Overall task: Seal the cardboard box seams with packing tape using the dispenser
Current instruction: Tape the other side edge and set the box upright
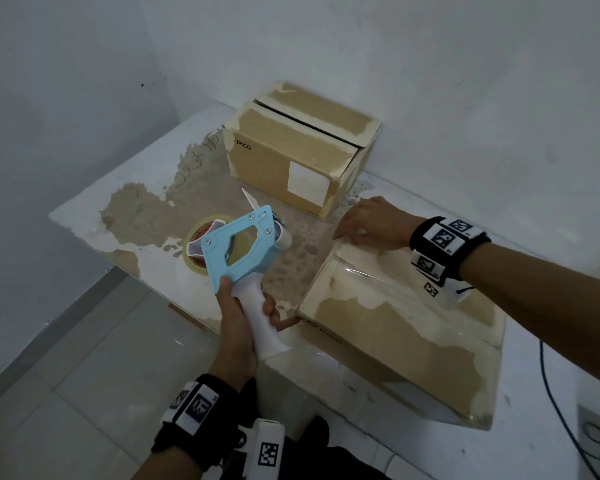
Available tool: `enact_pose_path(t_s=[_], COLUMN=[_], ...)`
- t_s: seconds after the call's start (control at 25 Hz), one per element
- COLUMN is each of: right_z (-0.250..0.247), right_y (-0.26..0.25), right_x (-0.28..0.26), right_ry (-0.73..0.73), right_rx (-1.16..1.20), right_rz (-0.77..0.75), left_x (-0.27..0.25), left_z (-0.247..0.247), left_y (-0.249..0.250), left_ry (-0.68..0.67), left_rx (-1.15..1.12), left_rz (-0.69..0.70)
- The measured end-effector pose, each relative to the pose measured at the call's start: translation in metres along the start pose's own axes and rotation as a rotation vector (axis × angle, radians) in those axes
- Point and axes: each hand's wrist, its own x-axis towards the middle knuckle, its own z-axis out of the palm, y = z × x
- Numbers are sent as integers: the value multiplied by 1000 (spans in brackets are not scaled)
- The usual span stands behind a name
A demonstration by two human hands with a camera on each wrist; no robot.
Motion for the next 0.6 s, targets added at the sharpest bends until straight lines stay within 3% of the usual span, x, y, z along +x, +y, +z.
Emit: enact_pose_path(t_s=[0.28, 0.52, 0.6], right_z=[-4, 11, 19], right_y=[-48, -68, -75], right_x=[-4, -18, -27], right_ry=[-189, -84, -78], right_rx=[53, 82, 62], right_rz=[-114, -247, -230], left_x=[1, -6, -6], left_z=[3, 10, 11], left_y=[-1, 2, 2], left_ry=[6, 42, 49], left_rx=[14, 3, 0], left_rz=[44, 87, 78])
